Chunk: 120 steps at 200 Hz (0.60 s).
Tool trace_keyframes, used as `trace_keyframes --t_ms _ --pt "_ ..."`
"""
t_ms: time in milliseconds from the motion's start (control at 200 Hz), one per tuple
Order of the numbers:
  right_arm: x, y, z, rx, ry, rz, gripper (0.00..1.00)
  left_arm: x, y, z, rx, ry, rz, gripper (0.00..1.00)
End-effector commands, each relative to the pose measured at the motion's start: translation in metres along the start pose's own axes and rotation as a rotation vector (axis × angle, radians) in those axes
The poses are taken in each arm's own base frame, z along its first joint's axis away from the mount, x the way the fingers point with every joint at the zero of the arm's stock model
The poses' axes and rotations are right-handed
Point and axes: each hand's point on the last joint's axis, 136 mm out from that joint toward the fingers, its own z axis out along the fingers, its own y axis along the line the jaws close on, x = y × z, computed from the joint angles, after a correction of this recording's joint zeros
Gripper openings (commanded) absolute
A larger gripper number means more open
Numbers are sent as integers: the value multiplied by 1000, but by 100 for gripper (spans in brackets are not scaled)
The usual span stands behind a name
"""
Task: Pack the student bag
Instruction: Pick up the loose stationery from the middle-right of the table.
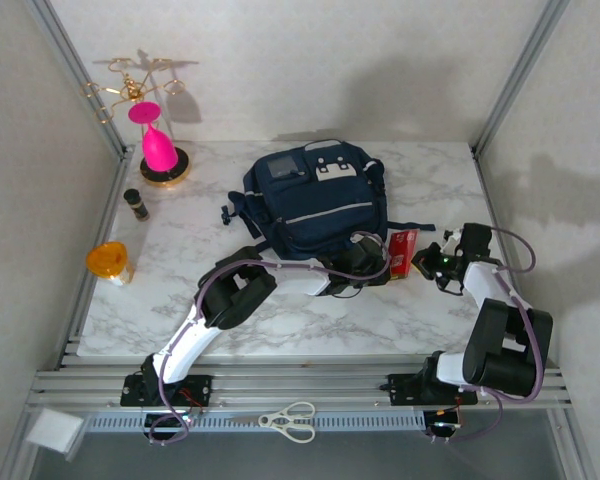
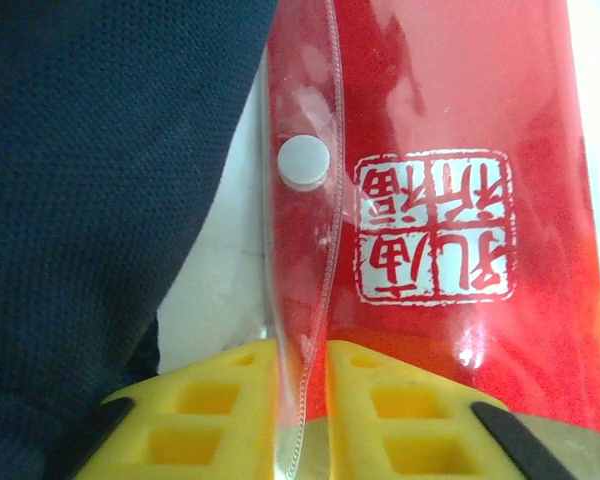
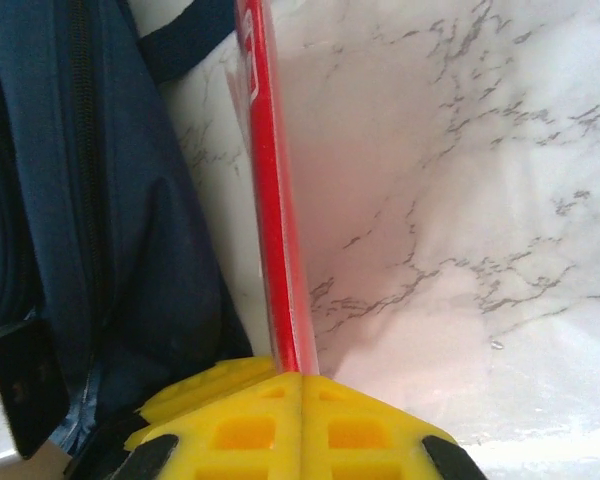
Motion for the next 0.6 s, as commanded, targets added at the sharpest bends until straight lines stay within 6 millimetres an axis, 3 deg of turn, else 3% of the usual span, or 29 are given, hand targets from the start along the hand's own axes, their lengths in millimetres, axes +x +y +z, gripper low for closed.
trace_keyframes --t_ms 0,195,381,511,596 --pt "-10 15 -20 -33 -34 -3 0 -4 19 -20 -76 38 -21 25" --pt "-17 31 -43 -74 -86 -20 0 -9 5 -51 -36 23 -25 32" --pt "-15 45 -53 -114 -73 -40 0 -14 -21 -99 68 5 -1 36" --pt "-9 52 -48 -148 -50 -30 0 -23 -28 -134 67 -29 59 39" --pt "2 71 -40 -200 -13 -47 0 -32 -23 -154 22 -68 90 41"
